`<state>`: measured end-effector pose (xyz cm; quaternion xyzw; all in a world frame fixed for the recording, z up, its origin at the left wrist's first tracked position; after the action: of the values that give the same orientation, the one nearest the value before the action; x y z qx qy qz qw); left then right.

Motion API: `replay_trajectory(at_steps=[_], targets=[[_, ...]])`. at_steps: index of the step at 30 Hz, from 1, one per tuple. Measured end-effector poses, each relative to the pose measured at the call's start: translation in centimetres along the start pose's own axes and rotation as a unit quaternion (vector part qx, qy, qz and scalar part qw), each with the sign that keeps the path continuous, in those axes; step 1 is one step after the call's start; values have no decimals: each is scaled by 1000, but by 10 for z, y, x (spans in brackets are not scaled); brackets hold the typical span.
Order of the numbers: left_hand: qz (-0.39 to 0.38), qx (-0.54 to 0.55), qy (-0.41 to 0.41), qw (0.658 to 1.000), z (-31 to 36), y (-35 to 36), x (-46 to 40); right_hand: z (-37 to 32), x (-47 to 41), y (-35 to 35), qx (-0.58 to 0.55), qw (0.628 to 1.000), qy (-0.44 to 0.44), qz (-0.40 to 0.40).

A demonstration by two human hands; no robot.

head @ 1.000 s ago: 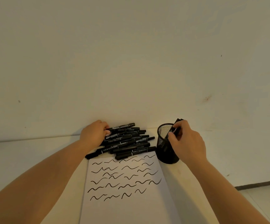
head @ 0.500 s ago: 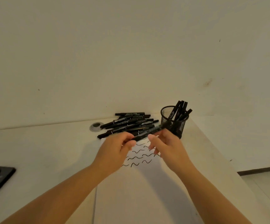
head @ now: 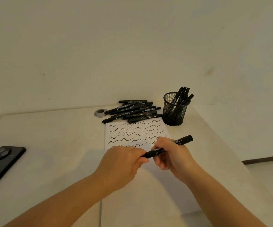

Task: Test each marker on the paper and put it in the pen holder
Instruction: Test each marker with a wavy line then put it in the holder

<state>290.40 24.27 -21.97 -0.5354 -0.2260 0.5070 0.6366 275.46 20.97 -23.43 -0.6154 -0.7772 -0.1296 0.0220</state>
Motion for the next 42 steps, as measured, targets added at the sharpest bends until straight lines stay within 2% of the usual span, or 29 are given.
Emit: replay_trajectory(at_steps=[4, 6, 8, 10, 14, 21, 25, 31, 38, 42], targets=[[-78, 131, -63, 986, 5, 4, -1, 2, -2, -2, -6, 1000, -4, -9], [-105, 194, -113, 969, -6, 7, 2, 2, -9, -24, -83, 995, 3, 63], [-89, 266, -181, 943, -28, 4, 6, -4, -13, -62, -163, 977, -13, 138], [-63, 309, -212, 925, -47, -1, 8, -5, -14, -91, -122, 976, -29, 180], [-42, 268, -165, 948, -53, 4, 1, 8, -22, -91, 55, 981, -51, 180], [13, 132, -118, 984, -38, 31, -10, 7, -40, -55, 137, 972, -133, 138], [33, 166, -133, 976, -46, 34, -7, 10, -45, -58, 200, 946, -176, 183], [36, 195, -137, 970, -49, 38, -5, 17, -49, -51, 271, 940, -179, 103], [33, 222, -141, 964, -51, 39, -3, 14, -45, -67, 301, 911, -167, 228], [42, 230, -134, 963, -51, 37, -3, -1, -30, -66, 208, 907, -228, 285]])
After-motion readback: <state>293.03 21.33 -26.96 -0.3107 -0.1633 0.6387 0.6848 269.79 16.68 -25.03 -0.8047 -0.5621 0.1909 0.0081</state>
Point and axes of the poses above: each hand's wrist, its own x-axis away from the middle knuckle, its own y-axis out of the palm, z = x × y, the point moved 3 cm from there along -x, towards the middle knuckle, and after that the axes turned 1 degree about -x, right-handed, at the moved point
